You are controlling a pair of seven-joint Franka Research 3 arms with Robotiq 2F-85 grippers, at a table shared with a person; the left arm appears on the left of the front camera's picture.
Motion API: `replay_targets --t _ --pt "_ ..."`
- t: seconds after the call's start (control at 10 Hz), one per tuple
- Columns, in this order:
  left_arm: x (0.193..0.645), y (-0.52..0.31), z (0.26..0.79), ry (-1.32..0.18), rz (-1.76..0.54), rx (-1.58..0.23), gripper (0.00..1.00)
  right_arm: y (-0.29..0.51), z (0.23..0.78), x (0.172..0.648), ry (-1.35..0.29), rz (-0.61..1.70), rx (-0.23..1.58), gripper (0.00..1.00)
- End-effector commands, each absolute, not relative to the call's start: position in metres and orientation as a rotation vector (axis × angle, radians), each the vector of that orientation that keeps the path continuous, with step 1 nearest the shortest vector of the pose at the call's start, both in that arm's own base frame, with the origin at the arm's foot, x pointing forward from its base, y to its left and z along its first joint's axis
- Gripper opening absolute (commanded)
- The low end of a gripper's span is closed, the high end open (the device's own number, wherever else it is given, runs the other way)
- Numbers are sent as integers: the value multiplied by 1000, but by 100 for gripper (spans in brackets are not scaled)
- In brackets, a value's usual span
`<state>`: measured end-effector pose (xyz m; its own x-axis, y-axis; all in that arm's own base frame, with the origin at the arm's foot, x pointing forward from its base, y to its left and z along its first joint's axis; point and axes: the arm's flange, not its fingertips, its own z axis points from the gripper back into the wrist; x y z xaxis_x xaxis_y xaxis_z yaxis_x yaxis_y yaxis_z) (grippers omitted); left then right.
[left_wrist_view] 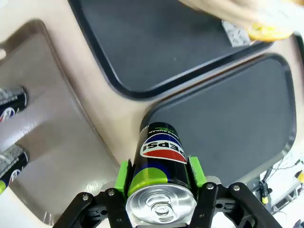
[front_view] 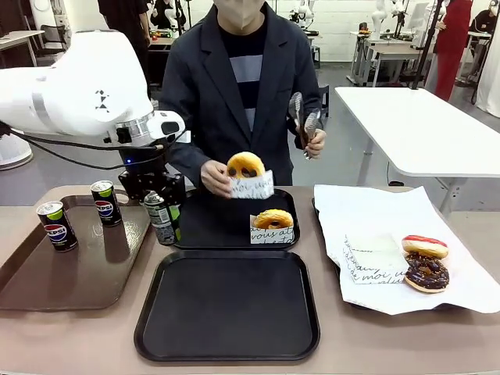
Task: Set up donuts and drinks on trays.
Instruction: Pick up one Pepsi coke and place it on the Flat Tray.
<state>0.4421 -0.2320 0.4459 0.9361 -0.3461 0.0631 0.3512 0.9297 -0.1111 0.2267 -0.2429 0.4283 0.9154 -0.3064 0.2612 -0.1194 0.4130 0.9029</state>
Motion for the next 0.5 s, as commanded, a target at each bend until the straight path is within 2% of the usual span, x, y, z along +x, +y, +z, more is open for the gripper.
replay_targets --t 0.0,0.2,0.4 --pt "397 -199 481 89 -390 -59 58 -244 428 228 -443 -107 1164 100" --pt "327 -148 503 99 -516 -49 58 -244 428 228 -443 -107 1164 100" --pt "317 -128 504 92 -491 -84 58 -244 428 228 -443 -107 1164 100"
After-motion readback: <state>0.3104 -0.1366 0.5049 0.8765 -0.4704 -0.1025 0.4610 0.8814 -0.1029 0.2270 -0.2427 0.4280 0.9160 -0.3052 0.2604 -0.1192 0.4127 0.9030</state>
